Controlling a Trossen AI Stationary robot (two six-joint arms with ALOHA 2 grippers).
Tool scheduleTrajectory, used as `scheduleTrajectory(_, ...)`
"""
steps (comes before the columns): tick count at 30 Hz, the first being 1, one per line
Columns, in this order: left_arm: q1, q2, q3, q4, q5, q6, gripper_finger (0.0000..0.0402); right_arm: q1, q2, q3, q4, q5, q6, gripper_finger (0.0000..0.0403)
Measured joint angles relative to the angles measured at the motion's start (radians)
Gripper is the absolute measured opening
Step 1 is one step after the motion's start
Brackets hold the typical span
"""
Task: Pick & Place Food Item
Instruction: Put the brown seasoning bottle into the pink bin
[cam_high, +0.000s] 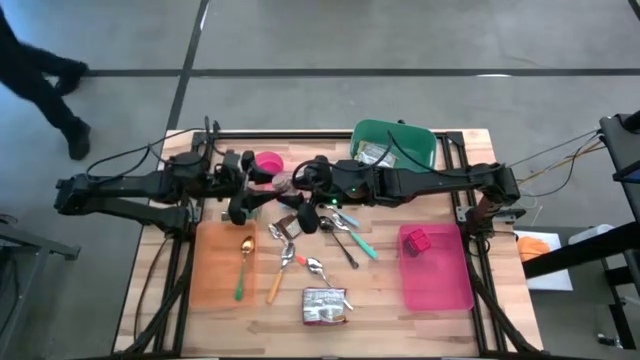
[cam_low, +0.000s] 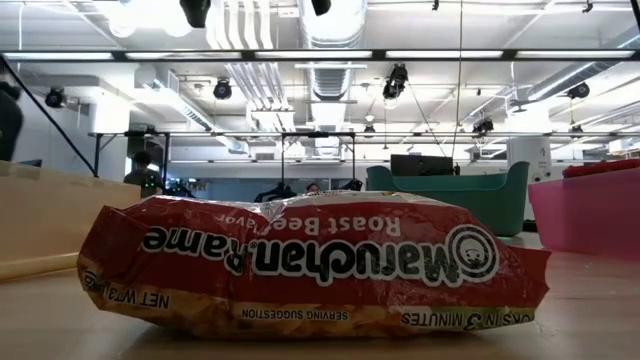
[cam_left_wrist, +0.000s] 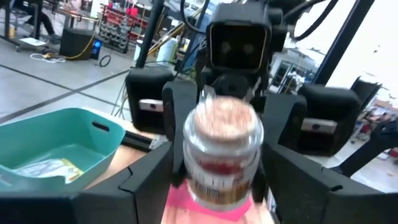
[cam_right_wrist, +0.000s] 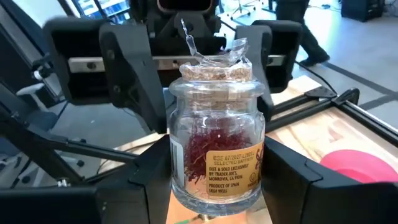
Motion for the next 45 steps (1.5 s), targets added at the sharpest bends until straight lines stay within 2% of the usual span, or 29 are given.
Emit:
scheduleTrajectory(7, 0.001, 0.005, 0.0, 0.057, 0.007, -0.016, 0.0299, 0.0, 0.0, 0.0, 0.015, -0.02, -0.017, 0.0184)
scheduleTrajectory(12, 0.0, 0.005, 0.0, 0.07, 0.008, -0.016, 0.032, 0.0, 0.001, 0.0, 0.096, -0.043, -0.045, 0.0184)
scheduleTrajectory(32, 0.0, 0.007, -0.001, 0.146, 0.01, -0.019, 0.0322, 0.0, 0.002, 0.0, 0.162, -0.069, -0.085, 0.0184)
scheduleTrajectory(39, 0.0, 0.076, -0.001, 0.24, 0.034, -0.042, 0.0322, 0.0, 0.002, 0.0, 0.157, -0.075, -0.091, 0.0184)
scheduleTrajectory(45, 0.0, 0.095, -0.001, 0.251, 0.044, -0.065, 0.0311, 0.0, 0.003, 0.0, 0.153, -0.091, -0.091, 0.0184)
